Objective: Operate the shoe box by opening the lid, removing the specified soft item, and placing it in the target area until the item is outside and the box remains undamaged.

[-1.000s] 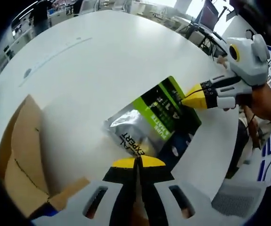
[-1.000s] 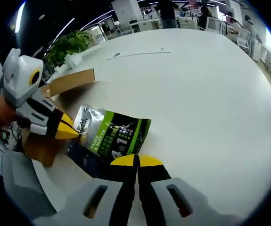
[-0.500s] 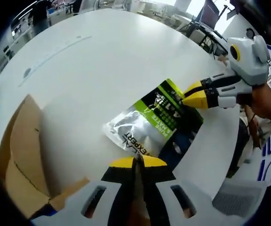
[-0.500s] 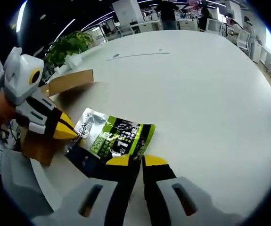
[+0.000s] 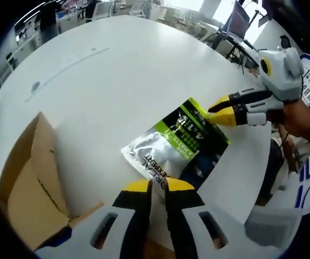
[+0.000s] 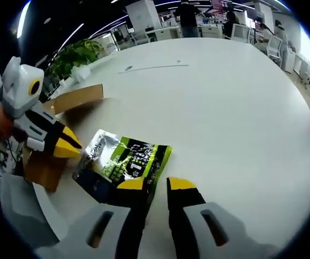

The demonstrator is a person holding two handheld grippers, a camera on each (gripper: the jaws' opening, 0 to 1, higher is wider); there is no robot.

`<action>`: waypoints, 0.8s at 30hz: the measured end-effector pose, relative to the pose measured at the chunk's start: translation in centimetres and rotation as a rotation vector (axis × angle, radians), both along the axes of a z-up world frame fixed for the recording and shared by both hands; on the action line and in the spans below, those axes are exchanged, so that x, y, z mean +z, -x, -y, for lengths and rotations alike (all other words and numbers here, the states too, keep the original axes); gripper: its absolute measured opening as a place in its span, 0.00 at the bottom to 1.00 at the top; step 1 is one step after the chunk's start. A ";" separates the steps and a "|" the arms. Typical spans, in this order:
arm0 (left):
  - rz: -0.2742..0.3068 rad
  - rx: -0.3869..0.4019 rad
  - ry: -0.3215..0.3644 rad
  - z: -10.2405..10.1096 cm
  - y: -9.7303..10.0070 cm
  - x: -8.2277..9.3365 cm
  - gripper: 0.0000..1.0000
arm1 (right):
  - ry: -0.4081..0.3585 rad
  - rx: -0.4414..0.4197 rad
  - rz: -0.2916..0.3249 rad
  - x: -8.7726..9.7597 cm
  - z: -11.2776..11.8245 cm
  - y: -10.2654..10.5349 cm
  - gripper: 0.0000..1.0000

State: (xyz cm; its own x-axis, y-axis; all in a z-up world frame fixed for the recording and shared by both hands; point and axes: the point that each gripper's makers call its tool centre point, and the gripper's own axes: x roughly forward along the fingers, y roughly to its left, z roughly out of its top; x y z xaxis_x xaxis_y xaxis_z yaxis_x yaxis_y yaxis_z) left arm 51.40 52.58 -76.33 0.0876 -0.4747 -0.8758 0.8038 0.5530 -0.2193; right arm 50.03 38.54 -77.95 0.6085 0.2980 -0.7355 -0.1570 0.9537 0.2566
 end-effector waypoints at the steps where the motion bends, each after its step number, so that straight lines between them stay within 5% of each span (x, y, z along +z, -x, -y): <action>1: 0.004 0.008 0.020 0.1 -0.1 0.5 0.07 | 0.002 -0.001 0.002 0.2 0.1 0.0 0.14; 12: 0.053 0.035 0.117 -1.1 -0.1 4.7 0.15 | 0.018 -0.035 0.066 4.2 -0.1 0.8 0.15; 24: 0.085 0.086 0.168 -5.6 0.3 7.5 0.16 | 0.027 -0.041 0.120 8.5 -3.2 1.7 0.14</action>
